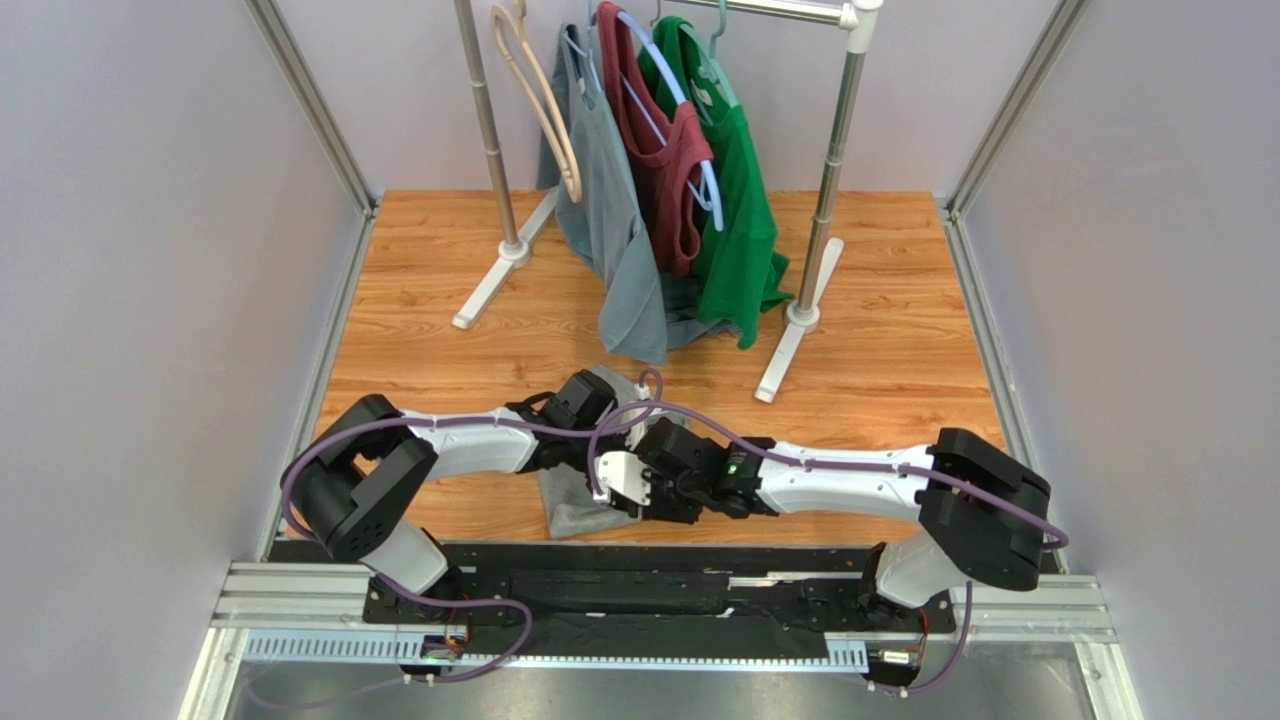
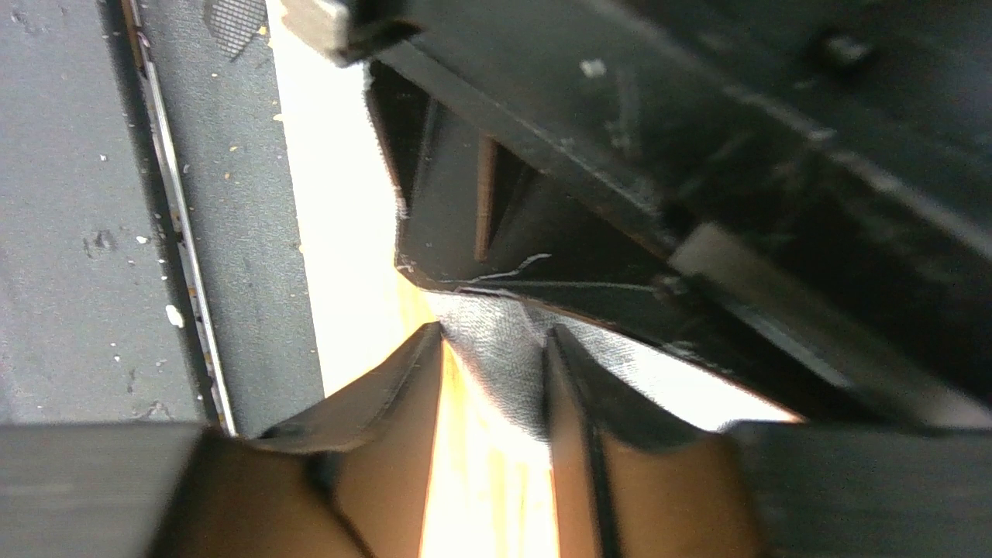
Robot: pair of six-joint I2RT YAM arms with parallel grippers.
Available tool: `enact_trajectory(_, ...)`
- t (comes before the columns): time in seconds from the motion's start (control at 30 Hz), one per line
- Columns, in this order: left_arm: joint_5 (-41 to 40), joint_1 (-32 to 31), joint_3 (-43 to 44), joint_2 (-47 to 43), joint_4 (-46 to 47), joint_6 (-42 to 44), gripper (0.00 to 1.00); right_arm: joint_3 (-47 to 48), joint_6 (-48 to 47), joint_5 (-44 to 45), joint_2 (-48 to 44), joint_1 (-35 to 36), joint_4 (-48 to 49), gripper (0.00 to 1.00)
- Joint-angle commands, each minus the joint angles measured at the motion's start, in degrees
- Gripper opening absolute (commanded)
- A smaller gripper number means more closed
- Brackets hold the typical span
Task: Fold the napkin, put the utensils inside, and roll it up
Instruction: Roll the napkin at the center of the board.
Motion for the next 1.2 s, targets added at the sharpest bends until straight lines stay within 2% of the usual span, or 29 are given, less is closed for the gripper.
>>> enact_trajectory(0.0,-3.27,-2.25,-0.23,-2.59,-1.07,2.03,0.00,1.06,0.52,-0.38,5.07,-1.88,-7.20,0.31)
enact_trajectory(0.33,-4.05,-1.90,-1.38,-1.89,1.22,-1.48,0.00,3.78,-0.45,-1.35,10.08,-2.85,-10.19,0.16)
enact_trajectory(0.4,-4.94,-1.11,-1.46,-1.89,1.48,-2.37,0.06,4.75,-0.71,-1.87,11.31,-3.02,-11.15,0.13)
enact_trajectory(0.43,-6.07,-0.93,-1.90,-2.15,2.18,-3.41,0.11,5.10,-0.89,-2.22,11.75,-3.11,-11.51,0.12)
enact_trajectory(0.47,-6.95,-0.76,-1.99,-3.03,2.27,-3.86,0.20,5.54,-1.07,-2.49,12.19,-3.20,-11.86,0.10)
enact_trajectory(0.6,-10.73,0.12,-2.43,-6.10,2.10,-5.00,0.36,7.12,-1.16,-3.37,14.30,-3.38,-13.53,0.06)
enact_trajectory(0.87,-13.11,3.63,-4.63,-10.41,2.62,-6.50,0.50,6.87,-1.24,-4.07,14.48,-3.81,-13.71,0.03)
enact_trajectory(1.0,-14.25,4.69,-5.24,-11.21,2.80,-7.46,0.52,6.95,-1.42,-4.60,14.30,-3.99,-13.97,0.02)
enact_trajectory(1.03,-14.17,4.87,-5.50,-11.90,3.06,-7.64,0.56,7.12,-1.33,-4.77,14.39,-4.25,-14.06,0.01)
enact_trajectory(1.1,-13.90,5.48,-6.03,-12.96,3.94,-8.78,0.57,7.30,-1.51,-5.30,14.57,-4.43,-14.32,0.01)
enact_trajectory(1.13,-13.82,5.75,-6.12,-13.75,3.86,-9.13,0.65,7.48,-1.51,-5.39,14.57,-4.69,-14.32,0.01)
enact_trajectory(1.17,-13.82,6.10,-6.12,-14.11,3.86,-9.40,0.65,7.56,-1.42,-5.65,14.66,-4.78,-14.50,0.00)
